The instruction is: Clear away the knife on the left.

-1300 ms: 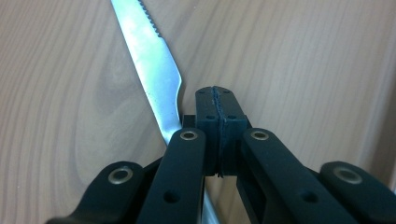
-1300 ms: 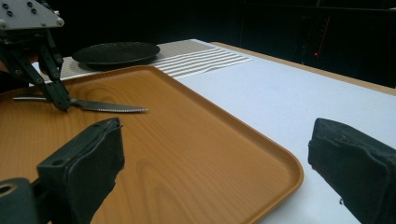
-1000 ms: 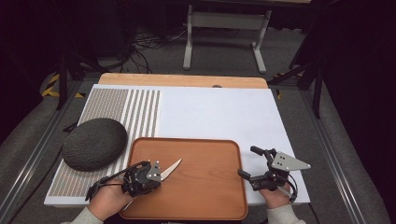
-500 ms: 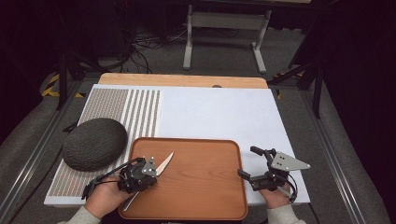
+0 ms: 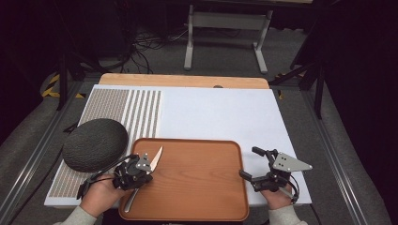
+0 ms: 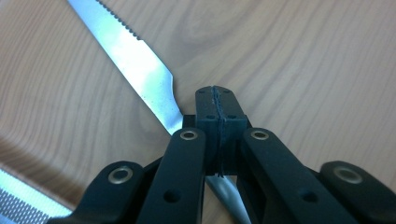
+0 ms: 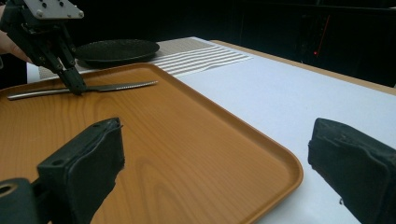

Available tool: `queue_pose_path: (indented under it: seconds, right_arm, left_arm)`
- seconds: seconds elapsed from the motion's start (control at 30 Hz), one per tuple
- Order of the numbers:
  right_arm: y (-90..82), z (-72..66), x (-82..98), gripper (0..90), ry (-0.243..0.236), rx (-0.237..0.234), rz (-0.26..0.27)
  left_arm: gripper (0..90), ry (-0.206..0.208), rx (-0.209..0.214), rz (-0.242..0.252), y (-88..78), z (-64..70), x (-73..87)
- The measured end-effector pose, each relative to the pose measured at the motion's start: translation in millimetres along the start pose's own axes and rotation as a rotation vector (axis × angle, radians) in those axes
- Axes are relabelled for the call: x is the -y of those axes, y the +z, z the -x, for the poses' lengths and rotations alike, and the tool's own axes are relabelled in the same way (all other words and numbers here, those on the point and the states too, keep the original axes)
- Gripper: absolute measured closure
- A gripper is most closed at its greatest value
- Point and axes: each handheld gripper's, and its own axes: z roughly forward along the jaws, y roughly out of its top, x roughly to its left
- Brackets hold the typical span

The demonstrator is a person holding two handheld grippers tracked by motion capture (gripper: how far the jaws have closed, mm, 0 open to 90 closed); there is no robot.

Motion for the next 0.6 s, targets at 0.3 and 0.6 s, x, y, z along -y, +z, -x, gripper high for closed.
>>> queue_pose_path:
  seconds: [0.3,0.6]
  right_arm:
    - [-0.1,0.0,-0.1,4.0,-0.001,0.002,-0.002]
    - [-0.6,0.4,-0.2,4.0,-0.002,0.003,-0.003]
  left_arm:
    - [89.7,-0.029,0.004,0.004,-2.0,-6.5,5.2]
    - [89.7,-0.052,0.009,0.01,-3.1,-10.8,8.4]
